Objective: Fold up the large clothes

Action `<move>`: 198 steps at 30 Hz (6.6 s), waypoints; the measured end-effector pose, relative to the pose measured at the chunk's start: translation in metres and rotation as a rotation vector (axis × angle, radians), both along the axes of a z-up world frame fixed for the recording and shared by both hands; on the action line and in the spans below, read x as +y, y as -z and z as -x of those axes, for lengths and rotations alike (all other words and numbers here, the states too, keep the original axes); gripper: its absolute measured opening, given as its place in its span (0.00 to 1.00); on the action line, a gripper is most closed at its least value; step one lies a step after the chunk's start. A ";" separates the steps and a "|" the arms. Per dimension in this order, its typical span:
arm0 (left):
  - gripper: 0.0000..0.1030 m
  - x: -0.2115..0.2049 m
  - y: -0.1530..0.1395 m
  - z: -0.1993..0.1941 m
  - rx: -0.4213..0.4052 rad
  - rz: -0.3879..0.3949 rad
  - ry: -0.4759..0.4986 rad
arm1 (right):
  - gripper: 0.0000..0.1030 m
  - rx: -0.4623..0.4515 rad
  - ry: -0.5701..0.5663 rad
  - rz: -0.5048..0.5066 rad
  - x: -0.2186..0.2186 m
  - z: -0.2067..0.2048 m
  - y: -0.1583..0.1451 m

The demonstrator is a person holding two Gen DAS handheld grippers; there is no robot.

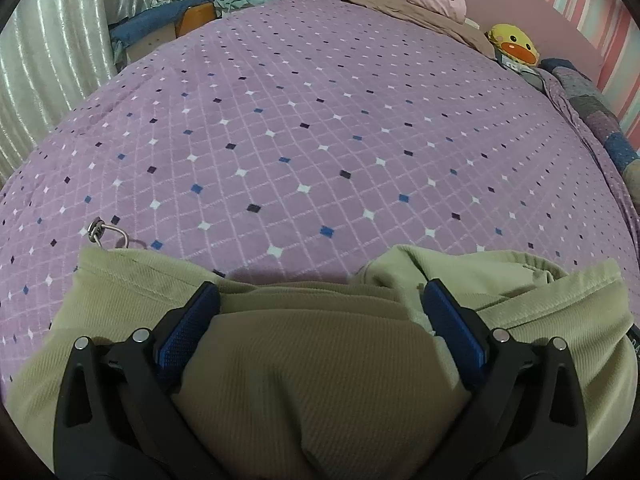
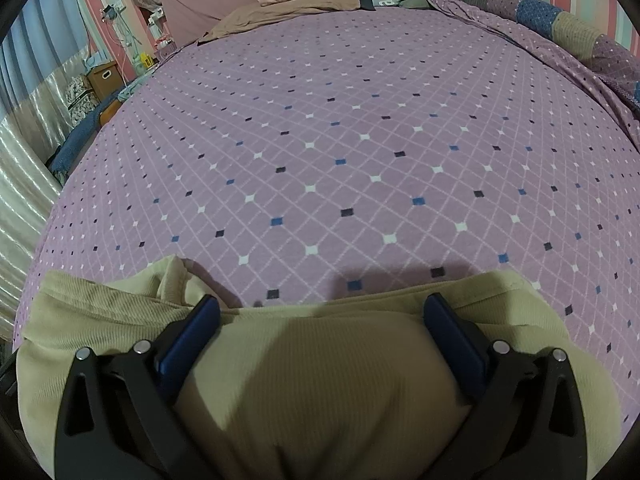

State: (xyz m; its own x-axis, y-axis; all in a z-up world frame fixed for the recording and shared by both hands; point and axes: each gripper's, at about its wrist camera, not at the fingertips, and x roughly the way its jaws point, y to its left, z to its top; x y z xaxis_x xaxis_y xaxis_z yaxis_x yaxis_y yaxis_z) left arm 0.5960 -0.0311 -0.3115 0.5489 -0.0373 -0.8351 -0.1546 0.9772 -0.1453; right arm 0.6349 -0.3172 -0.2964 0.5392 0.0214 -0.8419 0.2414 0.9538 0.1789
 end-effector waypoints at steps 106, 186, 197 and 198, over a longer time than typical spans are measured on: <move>0.97 0.120 0.004 0.240 -0.003 0.262 0.174 | 0.98 -0.155 0.018 0.133 -0.071 0.270 -0.051; 0.37 0.046 -0.185 0.358 -0.216 -0.039 0.268 | 0.31 -0.422 -0.252 0.129 0.001 0.335 -0.207; 0.38 0.033 -0.122 0.462 -0.107 0.032 0.338 | 0.32 -0.222 -0.173 0.077 -0.040 0.443 -0.120; 0.38 0.034 -0.115 0.466 -0.100 0.031 0.343 | 0.33 -0.209 -0.168 0.074 -0.041 0.445 -0.112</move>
